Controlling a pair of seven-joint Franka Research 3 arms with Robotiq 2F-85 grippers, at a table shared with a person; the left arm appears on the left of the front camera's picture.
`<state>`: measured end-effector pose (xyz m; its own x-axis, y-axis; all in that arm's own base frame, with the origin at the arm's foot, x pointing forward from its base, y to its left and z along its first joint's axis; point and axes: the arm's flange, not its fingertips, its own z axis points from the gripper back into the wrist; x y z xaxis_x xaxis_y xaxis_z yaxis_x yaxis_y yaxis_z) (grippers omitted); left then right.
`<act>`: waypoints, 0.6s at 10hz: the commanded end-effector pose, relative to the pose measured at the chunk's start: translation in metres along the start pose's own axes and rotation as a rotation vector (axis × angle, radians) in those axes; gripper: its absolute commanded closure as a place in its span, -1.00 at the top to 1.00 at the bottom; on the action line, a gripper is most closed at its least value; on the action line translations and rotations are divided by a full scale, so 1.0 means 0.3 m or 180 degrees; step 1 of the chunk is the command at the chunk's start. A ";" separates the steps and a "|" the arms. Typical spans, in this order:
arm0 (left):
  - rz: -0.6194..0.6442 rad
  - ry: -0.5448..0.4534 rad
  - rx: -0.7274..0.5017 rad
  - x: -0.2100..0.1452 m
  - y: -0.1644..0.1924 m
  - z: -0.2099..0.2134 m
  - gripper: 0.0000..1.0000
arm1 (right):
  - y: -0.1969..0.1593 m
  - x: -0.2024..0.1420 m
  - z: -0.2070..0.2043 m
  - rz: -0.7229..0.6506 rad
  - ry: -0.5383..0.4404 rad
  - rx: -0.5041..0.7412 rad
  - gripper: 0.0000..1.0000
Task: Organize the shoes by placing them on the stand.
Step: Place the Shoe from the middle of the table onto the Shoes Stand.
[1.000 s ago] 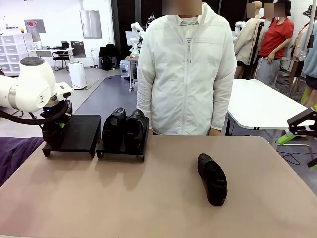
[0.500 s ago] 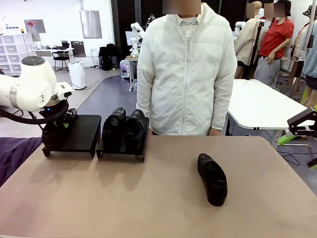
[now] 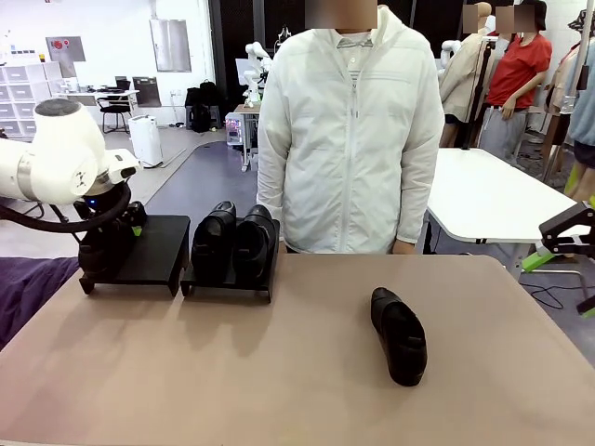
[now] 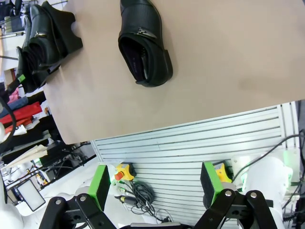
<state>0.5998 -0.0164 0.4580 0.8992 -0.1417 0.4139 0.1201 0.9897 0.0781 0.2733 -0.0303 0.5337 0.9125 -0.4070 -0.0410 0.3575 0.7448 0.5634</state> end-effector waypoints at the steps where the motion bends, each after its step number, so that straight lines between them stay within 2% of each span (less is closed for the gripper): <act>1: -0.0098 0.0398 -0.0288 -0.093 0.058 0.190 1.00 | 0.005 0.008 0.007 0.0067 0.0015 0.0095 1.00; 2: -0.0077 0.0448 -0.0393 -0.137 0.090 0.296 1.00 | 0.005 0.008 0.007 0.0067 0.0015 0.0095 1.00; 3: -0.0293 0.0314 -0.0693 -0.190 0.126 0.415 1.00 | 0.005 0.008 0.007 0.0067 0.0015 0.0095 1.00; 5: -0.1236 0.0033 -0.1755 -0.310 0.158 0.596 1.00 | 0.005 0.008 0.007 0.0067 0.0015 0.0095 1.00; 6: -0.1645 0.0013 -0.2332 -0.384 0.180 0.629 1.00 | 0.005 0.008 0.007 0.0067 0.0015 0.0095 1.00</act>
<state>0.4372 0.0324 0.6024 0.7533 -0.4547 0.4752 0.6006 0.7700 -0.2152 0.2734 -0.0303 0.5336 0.9126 -0.4068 -0.0414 0.3576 0.7449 0.5633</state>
